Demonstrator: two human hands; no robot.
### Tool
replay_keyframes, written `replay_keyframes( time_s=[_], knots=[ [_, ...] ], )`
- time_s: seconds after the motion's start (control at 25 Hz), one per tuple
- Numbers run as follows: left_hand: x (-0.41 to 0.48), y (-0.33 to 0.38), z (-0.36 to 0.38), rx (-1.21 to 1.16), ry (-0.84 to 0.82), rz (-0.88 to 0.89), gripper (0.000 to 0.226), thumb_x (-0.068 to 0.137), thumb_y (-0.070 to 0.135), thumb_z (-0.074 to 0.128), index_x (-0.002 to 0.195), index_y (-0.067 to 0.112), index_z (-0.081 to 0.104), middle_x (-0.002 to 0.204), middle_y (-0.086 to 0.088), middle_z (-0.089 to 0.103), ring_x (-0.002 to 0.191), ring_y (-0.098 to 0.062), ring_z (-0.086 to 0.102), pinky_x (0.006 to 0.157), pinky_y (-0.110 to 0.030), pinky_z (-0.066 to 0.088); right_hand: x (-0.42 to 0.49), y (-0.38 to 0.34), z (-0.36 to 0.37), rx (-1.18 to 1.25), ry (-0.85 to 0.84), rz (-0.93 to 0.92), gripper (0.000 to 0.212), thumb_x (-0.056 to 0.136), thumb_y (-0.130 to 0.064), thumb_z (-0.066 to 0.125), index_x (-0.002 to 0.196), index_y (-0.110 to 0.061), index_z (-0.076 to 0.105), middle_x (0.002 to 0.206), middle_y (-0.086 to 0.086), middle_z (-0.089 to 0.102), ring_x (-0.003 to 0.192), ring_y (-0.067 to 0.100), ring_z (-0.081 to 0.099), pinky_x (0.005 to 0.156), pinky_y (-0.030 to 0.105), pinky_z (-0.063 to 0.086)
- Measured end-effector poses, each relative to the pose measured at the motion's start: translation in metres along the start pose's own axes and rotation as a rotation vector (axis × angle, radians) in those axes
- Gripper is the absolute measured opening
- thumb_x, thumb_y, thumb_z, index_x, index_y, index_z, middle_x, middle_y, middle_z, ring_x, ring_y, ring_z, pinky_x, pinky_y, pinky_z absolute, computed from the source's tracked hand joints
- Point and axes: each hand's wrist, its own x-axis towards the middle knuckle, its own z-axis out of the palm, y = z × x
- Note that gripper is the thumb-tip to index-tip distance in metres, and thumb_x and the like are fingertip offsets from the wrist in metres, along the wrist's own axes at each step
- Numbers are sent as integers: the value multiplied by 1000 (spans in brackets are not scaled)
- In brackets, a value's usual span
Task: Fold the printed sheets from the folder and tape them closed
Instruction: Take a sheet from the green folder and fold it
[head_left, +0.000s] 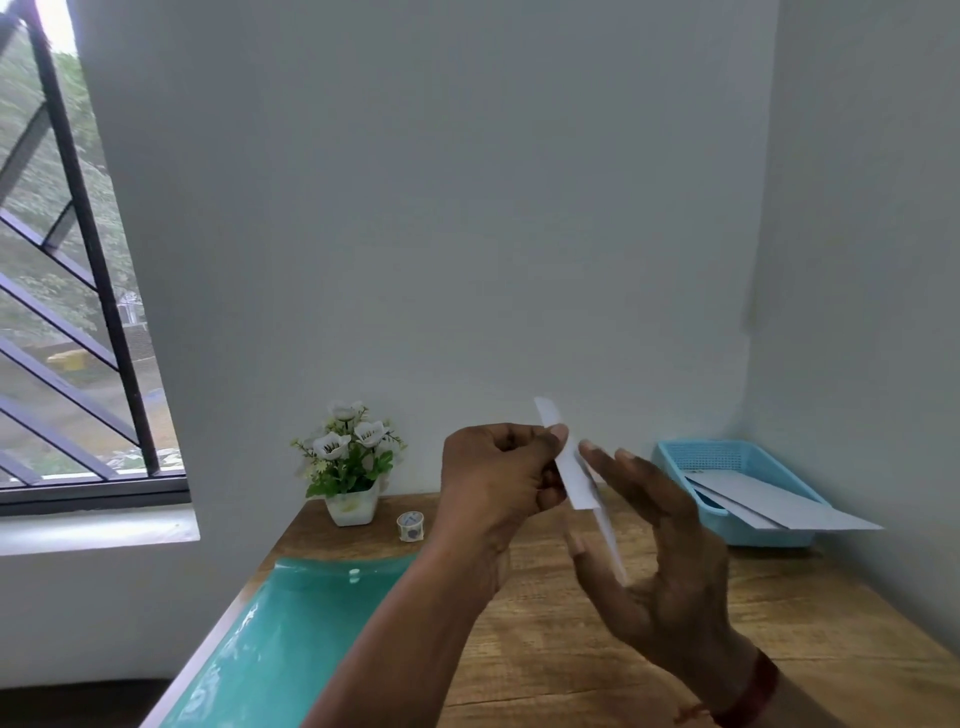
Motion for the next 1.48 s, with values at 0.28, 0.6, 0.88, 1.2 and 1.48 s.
replay_keyframes(
  time_s=[0.28,0.6,0.88,1.2,1.48],
  knots=[
    [6,-2,-24,-76,-33,-52,14,88,8,68,92,-5,69,86,-21,74,79,-32,74,66,-37,60,7,10,-13,7,-108,368,68,82,-59,54,142,-28,42,145,-16,46,131,5,45,104,37,44],
    [15,-47,-65,-47,56,-200,16,90,7,65,95,-8,68,86,-19,75,69,-22,73,57,-28,56,-49,43,-9,-511,-865,40,92,82,-30,58,156,-17,5,163,9,9,150,20,8,115,43,23],
    [37,-99,-98,322,140,-252,18,87,10,71,89,-7,68,78,-16,72,61,-18,66,63,-32,57,-64,57,-14,-410,-1056,271,60,96,-51,22,143,-42,-13,149,-23,-19,138,-10,-16,120,19,-1],
    [41,-132,-102,775,122,-172,11,82,16,77,79,6,74,76,-8,73,69,-17,68,69,-38,58,-88,73,-13,-372,-1329,401,60,98,-60,21,149,-48,-7,158,-17,-20,144,-2,-20,120,30,-10],
    [38,-144,-102,1203,44,42,13,89,24,68,98,16,74,100,-3,72,90,-14,66,76,-27,54,-85,69,-7,-359,-1414,454,78,79,-75,1,150,-44,-9,157,-17,-20,142,-3,-23,119,32,-14]
  ],
)
